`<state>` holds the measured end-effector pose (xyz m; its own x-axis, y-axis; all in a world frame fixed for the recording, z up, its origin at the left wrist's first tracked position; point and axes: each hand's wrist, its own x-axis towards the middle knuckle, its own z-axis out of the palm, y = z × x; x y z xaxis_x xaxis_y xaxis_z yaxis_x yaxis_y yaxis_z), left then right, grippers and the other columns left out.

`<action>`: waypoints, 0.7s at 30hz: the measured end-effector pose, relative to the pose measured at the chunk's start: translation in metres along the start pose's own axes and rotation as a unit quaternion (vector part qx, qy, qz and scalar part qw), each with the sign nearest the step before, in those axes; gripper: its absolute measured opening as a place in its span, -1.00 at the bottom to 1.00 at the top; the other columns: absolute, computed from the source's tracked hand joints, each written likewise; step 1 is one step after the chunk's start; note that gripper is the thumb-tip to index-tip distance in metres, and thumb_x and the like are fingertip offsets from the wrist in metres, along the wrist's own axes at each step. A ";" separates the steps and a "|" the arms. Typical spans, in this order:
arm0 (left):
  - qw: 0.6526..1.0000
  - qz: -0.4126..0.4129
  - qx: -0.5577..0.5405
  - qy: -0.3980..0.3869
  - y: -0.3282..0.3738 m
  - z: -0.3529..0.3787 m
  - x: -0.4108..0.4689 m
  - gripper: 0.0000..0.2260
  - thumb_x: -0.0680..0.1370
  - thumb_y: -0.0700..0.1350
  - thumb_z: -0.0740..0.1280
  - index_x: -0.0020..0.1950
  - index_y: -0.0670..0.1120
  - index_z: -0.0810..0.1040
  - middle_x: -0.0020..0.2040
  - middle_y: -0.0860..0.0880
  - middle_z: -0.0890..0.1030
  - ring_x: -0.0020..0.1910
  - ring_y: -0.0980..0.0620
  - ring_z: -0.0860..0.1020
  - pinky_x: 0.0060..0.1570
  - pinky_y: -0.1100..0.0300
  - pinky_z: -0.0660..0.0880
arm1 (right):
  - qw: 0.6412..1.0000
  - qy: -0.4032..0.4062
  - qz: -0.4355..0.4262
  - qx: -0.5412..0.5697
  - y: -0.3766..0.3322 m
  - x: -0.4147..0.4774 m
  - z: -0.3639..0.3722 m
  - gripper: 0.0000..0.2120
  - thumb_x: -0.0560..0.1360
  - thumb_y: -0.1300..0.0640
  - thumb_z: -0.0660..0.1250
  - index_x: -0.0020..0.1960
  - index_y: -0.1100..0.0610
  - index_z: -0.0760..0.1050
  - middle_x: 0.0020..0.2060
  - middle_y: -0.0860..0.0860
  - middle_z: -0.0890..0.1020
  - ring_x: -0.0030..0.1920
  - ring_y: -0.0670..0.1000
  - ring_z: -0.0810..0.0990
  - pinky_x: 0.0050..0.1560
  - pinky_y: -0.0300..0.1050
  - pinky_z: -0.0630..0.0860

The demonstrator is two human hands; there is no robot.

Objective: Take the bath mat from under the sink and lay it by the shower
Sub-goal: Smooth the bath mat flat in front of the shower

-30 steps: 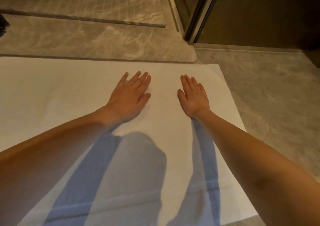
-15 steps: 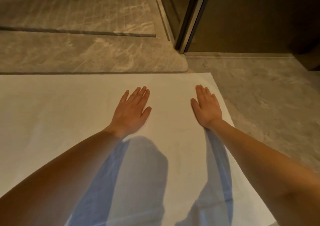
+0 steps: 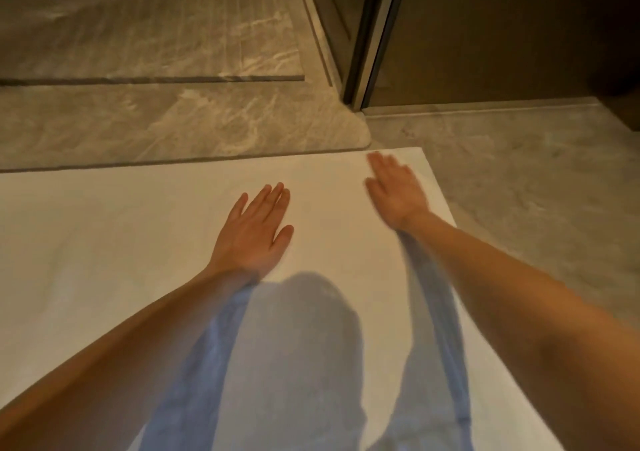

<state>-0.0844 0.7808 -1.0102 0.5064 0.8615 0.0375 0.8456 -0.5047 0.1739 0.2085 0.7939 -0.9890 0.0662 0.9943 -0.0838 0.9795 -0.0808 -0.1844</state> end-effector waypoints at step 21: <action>0.999 0.006 0.033 -0.034 0.005 -0.007 -0.001 -0.45 0.64 0.09 -0.13 0.61 -0.05 -0.09 0.61 0.02 -0.07 0.57 0.10 -0.12 0.52 0.02 -0.16 | 0.985 0.126 0.012 0.118 -0.089 -0.062 0.003 -0.46 0.66 0.02 -0.04 0.60 0.16 0.00 0.59 0.06 0.07 0.58 0.04 -0.05 0.54 -0.01 -0.18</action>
<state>-0.0818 0.7781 -1.0024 0.5244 0.8510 -0.0276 0.8478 -0.5190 0.1091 0.1169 0.7390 -0.9701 0.1637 0.9752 0.1488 0.9076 -0.0898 -0.4101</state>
